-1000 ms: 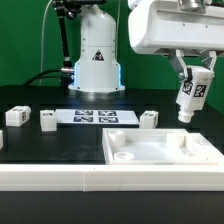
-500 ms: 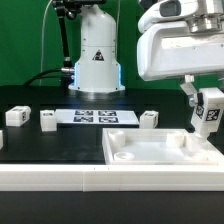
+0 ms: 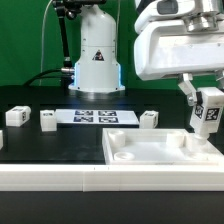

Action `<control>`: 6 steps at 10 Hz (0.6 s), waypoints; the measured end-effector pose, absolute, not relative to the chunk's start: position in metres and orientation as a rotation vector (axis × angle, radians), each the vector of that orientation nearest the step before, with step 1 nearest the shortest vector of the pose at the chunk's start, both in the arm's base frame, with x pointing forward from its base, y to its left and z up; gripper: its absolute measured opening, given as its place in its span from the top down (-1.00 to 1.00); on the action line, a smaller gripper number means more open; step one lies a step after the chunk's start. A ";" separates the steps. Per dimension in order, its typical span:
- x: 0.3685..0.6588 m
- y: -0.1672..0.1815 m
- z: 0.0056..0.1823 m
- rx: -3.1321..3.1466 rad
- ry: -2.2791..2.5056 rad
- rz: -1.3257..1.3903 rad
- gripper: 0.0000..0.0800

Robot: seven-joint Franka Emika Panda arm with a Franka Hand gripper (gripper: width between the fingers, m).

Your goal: Assemble one leg

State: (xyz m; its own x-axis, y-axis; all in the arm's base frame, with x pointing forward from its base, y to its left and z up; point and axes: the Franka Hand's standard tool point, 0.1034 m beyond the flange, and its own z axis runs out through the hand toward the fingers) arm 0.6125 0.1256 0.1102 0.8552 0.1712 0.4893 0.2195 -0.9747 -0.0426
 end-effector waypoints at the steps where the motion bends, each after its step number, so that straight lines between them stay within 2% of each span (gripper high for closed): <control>1: 0.611 0.126 0.106 -2.939 -0.312 -0.730 0.27; 4: 0.612 0.123 0.106 -2.942 -0.331 -0.736 0.27; 6: 0.611 0.122 0.100 -2.944 -0.337 -0.734 0.27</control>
Offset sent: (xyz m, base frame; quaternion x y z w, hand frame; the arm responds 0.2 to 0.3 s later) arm 0.0046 -0.0056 -0.0024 0.0015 0.0002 -0.0134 0.9999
